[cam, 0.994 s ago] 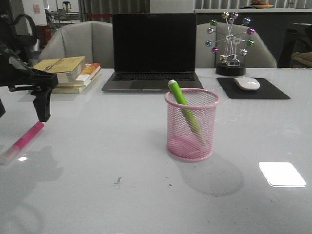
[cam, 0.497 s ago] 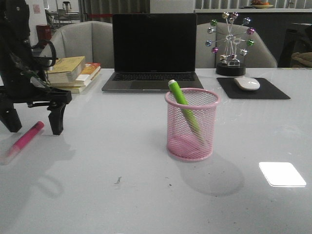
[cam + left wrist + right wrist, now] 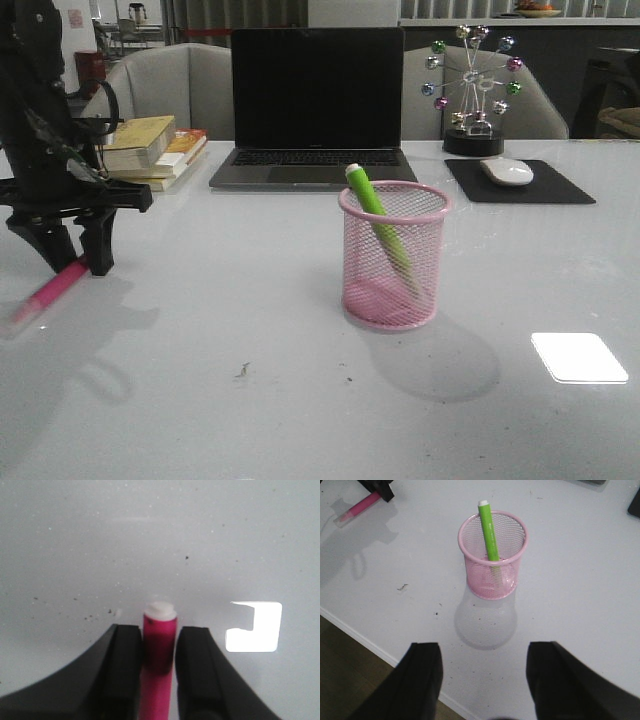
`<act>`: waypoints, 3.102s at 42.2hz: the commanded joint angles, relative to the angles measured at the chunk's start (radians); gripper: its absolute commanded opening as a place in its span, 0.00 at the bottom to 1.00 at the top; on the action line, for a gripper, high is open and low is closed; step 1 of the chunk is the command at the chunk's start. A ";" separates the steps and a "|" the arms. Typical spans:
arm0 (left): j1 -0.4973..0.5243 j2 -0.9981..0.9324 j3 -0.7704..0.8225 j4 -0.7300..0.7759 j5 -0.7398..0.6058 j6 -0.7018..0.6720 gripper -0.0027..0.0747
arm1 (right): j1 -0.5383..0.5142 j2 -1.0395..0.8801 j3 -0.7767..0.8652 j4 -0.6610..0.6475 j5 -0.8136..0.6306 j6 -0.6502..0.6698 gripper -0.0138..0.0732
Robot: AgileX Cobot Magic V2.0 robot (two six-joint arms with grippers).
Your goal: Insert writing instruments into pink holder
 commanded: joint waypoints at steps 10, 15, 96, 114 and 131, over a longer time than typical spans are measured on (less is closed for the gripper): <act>-0.029 -0.197 0.001 -0.093 -0.072 0.065 0.15 | -0.002 -0.005 -0.028 0.003 -0.070 -0.002 0.72; -0.085 -0.334 0.064 -0.126 -0.236 0.086 0.15 | -0.002 -0.005 -0.028 0.003 -0.070 -0.002 0.72; -0.617 -0.605 0.532 -0.116 -1.167 0.156 0.61 | -0.002 -0.005 -0.028 0.003 -0.070 -0.002 0.72; -0.519 -1.179 0.532 -0.028 -0.370 0.156 0.61 | -0.002 -0.005 -0.028 0.003 -0.070 -0.002 0.72; -0.457 -1.389 0.657 -0.018 -0.138 0.077 0.61 | -0.002 -0.005 -0.028 -0.030 -0.043 -0.010 0.72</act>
